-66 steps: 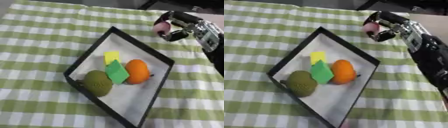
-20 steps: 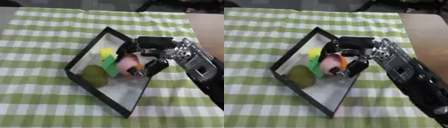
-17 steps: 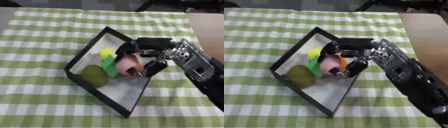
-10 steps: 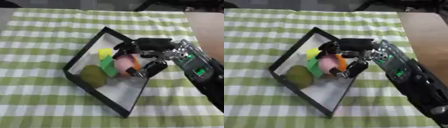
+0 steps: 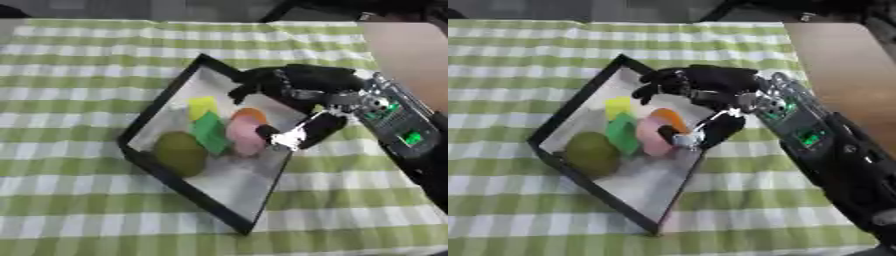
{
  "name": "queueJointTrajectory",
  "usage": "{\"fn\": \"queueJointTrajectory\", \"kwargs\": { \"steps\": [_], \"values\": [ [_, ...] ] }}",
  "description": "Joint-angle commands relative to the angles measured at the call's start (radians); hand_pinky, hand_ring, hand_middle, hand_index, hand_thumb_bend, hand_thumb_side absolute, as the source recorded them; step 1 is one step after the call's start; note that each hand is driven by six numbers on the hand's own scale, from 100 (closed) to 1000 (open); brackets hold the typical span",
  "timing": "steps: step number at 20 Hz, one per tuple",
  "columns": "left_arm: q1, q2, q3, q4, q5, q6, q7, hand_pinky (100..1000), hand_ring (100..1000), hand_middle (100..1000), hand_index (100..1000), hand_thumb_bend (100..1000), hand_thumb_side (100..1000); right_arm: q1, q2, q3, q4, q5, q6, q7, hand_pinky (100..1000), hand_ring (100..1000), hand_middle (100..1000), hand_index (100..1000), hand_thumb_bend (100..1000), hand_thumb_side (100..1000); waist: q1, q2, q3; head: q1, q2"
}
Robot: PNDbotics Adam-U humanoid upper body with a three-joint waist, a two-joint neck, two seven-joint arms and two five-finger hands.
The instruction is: Pick up objects on the table and place them in the box.
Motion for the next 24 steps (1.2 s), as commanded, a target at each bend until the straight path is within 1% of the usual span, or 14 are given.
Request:
{"fn": "queueJointTrajectory", "kwargs": {
  "steps": [1,2,5,6,7,9,10,11,13,14,16,21,22,24],
  "values": [
    [-0.001,0.008,0.005,-0.011,0.002,0.000,0.001,856,728,759,804,262,717,-0.011,-0.035,-0.016,-0.019,-0.003,-0.007,-0.001,900,996,776,944,100,783,0.016,-0.013,0.000,0.003,0.005],
    [-0.002,0.007,0.004,-0.011,0.002,-0.001,0.001,856,728,759,804,252,720,-0.011,-0.036,-0.015,-0.016,0.001,-0.009,0.002,901,999,777,945,100,773,0.016,-0.013,0.001,0.003,0.005],
    [-0.002,0.006,0.004,-0.011,0.002,0.000,0.000,855,727,759,803,252,719,-0.012,-0.034,-0.014,-0.011,0.007,-0.013,0.010,901,1000,776,946,100,587,0.016,-0.013,0.003,0.003,0.005],
    [-0.002,0.006,0.004,-0.011,0.002,0.000,0.000,855,727,759,803,253,718,-0.011,-0.033,-0.014,-0.009,0.009,-0.012,0.013,901,1000,775,947,100,489,0.017,-0.013,0.003,0.003,0.005],
    [-0.002,0.005,0.004,-0.011,0.002,0.000,0.001,855,727,759,803,254,718,-0.011,-0.033,-0.015,-0.007,0.010,-0.011,0.016,900,1000,773,945,100,455,0.017,-0.013,0.004,0.003,0.005],
    [-0.001,0.004,0.005,-0.012,0.002,-0.001,0.001,855,728,759,803,254,718,-0.007,-0.031,-0.023,-0.003,0.008,0.000,0.012,897,1000,769,942,100,392,0.017,-0.012,0.004,0.002,0.005],
    [0.000,0.004,0.005,-0.012,0.002,-0.001,0.002,854,728,759,803,254,718,-0.004,-0.030,-0.033,-0.004,0.000,0.012,0.000,895,1000,765,943,100,298,0.018,-0.012,0.004,0.004,0.005],
    [0.001,0.005,0.006,-0.012,0.002,-0.001,0.003,854,728,759,803,253,717,0.002,-0.030,-0.048,-0.008,-0.022,0.032,-0.025,893,1000,768,950,100,247,0.018,-0.012,0.003,0.006,0.005],
    [0.003,0.007,0.009,-0.012,0.000,-0.002,0.006,854,727,759,803,253,715,0.020,-0.038,-0.087,-0.029,-0.101,0.096,-0.101,888,1000,782,962,100,305,0.020,-0.012,-0.001,0.012,0.005],
    [0.003,0.007,0.010,-0.011,-0.001,-0.002,0.007,854,727,760,804,252,715,0.029,-0.043,-0.111,-0.045,-0.144,0.126,-0.148,896,1000,808,966,100,362,0.022,-0.012,-0.004,0.017,0.005],
    [0.002,0.006,0.010,-0.011,0.000,-0.003,0.010,858,727,760,811,252,714,0.048,-0.049,-0.152,-0.076,-0.236,0.166,-0.228,906,1000,817,946,100,462,0.025,-0.008,-0.007,0.024,0.003],
    [-0.002,0.003,0.010,-0.010,0.005,-0.005,0.011,857,726,760,810,251,714,0.099,-0.057,-0.267,-0.111,-0.449,0.221,-0.325,920,1000,825,970,100,508,0.043,0.005,-0.009,0.029,-0.015],
    [-0.003,0.002,0.011,-0.010,0.005,-0.006,0.012,856,725,760,809,251,715,0.109,-0.058,-0.292,-0.112,-0.476,0.230,-0.334,929,1000,836,987,100,478,0.046,0.009,-0.009,0.027,-0.020],
    [-0.006,-0.001,0.012,-0.009,0.005,-0.005,0.013,856,725,761,807,239,710,0.128,-0.052,-0.340,-0.105,-0.503,0.247,-0.339,929,1000,829,991,100,507,0.051,0.016,-0.009,0.023,-0.030]
  ]
}}
